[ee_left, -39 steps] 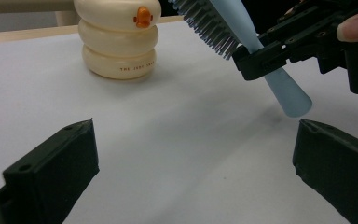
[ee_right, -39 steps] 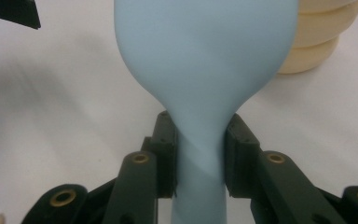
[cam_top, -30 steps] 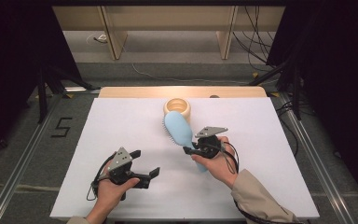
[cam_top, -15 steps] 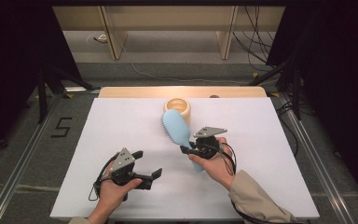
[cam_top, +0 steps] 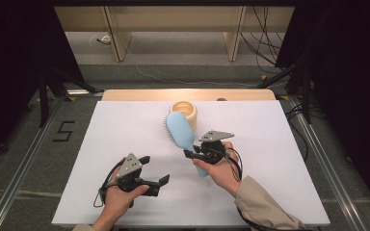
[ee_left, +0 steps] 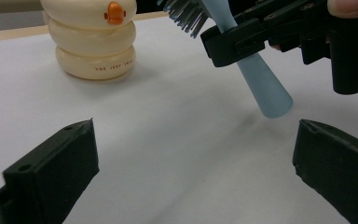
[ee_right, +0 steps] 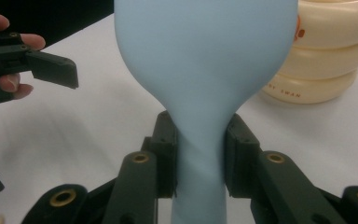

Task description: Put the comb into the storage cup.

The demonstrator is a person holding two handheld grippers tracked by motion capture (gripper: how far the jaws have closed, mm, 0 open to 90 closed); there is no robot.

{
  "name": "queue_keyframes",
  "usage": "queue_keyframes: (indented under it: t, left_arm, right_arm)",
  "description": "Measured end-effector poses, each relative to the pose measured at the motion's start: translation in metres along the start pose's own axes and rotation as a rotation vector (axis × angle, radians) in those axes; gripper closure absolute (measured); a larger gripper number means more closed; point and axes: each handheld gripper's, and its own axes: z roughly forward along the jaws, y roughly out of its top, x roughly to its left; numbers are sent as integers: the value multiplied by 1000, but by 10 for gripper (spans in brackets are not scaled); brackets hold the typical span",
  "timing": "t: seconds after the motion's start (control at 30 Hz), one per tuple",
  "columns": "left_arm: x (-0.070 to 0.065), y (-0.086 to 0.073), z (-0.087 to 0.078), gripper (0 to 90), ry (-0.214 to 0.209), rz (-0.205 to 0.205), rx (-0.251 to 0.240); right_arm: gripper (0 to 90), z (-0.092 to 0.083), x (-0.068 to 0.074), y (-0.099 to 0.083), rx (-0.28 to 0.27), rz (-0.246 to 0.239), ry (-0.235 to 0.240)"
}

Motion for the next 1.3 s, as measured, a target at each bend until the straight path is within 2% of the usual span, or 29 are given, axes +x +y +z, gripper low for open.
queue_keyframes:
  t: [0.7,1.3]
  left_arm:
    - [-5,0,5,0,-9,6,7]
    - [-16,0,15,0,-29,13,21]
  right_arm:
    - [701,1,6,1,-32,8,4]
    - [701,3,11,1,-38,7,8]
